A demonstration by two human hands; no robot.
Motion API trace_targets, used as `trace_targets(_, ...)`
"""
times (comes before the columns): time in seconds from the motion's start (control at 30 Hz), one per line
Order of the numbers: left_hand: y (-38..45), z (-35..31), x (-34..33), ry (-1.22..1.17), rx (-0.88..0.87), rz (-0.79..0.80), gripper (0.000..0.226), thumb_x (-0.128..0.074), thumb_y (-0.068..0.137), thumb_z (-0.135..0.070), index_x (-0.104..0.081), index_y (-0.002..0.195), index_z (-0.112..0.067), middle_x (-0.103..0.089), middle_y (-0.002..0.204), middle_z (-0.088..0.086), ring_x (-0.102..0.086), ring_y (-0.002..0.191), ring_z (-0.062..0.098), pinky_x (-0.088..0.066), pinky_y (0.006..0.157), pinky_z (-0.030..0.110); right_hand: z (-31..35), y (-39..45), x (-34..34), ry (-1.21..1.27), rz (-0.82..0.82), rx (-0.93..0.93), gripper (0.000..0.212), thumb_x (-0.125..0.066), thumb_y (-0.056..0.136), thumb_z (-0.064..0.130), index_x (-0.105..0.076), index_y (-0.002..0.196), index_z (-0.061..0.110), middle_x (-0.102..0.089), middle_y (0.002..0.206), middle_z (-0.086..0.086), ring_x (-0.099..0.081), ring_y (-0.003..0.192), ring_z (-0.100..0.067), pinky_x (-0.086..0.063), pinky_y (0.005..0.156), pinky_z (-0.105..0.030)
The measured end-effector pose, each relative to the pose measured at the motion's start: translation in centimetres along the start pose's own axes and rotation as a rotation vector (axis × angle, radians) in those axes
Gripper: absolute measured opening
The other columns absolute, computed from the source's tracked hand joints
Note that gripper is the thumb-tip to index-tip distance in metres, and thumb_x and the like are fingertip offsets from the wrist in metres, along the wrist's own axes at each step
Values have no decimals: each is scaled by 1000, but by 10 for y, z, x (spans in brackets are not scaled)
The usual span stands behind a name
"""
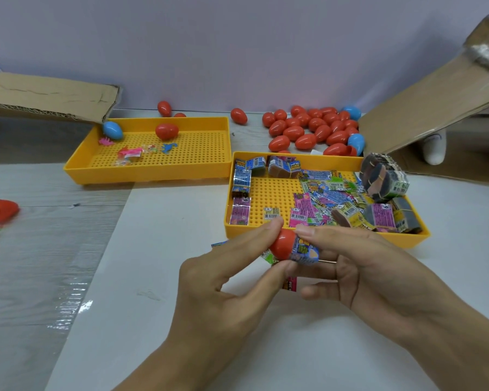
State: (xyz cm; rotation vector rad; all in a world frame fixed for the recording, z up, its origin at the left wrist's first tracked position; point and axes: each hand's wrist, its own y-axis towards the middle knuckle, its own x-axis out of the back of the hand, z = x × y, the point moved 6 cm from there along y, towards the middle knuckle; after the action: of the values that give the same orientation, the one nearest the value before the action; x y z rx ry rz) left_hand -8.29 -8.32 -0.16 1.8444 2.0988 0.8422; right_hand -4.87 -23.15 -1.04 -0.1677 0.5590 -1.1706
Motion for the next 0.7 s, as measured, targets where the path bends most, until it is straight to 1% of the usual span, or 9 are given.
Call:
trace_targets(0.1,-2,-1,-2,28,-11,5,45,-74,78,-14,-66,121,-3,-69,121,-3,-65,114,3,-51,97,20,-1,0,2,11,-3,-32,32,-76,69,32,-79,95,13,-75,95,-15,-75,79,-27,-57,54,-30)
trace_targets(0.2,-1,-3,-3,27,-2,24,45,-72,79,-18,-66,121,-3,-69,121,-5,-65,115,2,-50,96,18,0,-1,2,3,-9,-23,35,-77,65,30,-79,94,10,-76,93,-16,-75,76,-26,-57,52,-28)
trace_targets(0.3,1,-1,-3,-15,40,55,44,-71,80,-22,-66,122,-7,-68,121,-11,-64,114,-2,-49,95,13,-1,-1,3,-3,-30,-15,34,-77,64,30,-80,91,10,-76,89,-15,-75,75,-25,-57,52,-28)
trace_targets(0.4,1,3,-5,-38,69,101,42,-73,80,-16,-68,121,-9,-69,121,-9,-64,115,1,-50,97,18,-1,-1,4,-49,-46,-3,33,-76,67,32,-80,91,10,-76,88,-15,-74,75,-24,-57,51,-27)
trace_targets(0.5,-1,3,-6,-23,61,100,41,-74,79,-12,-69,119,-9,-70,121,-5,-64,116,3,-51,99,23,-1,0,5,-78,-67,18,32,-76,67,33,-80,89,10,-75,86,-14,-73,72,-23,-57,50,-26)
trace_targets(0.7,-1,3,-6,-26,34,98,45,-79,78,-17,-69,120,-10,-71,121,-5,-66,114,6,-52,97,24,0,-1,3,-107,-71,42,32,-76,65,36,-80,83,10,-75,82,-15,-72,64,-21,-53,45,-23)
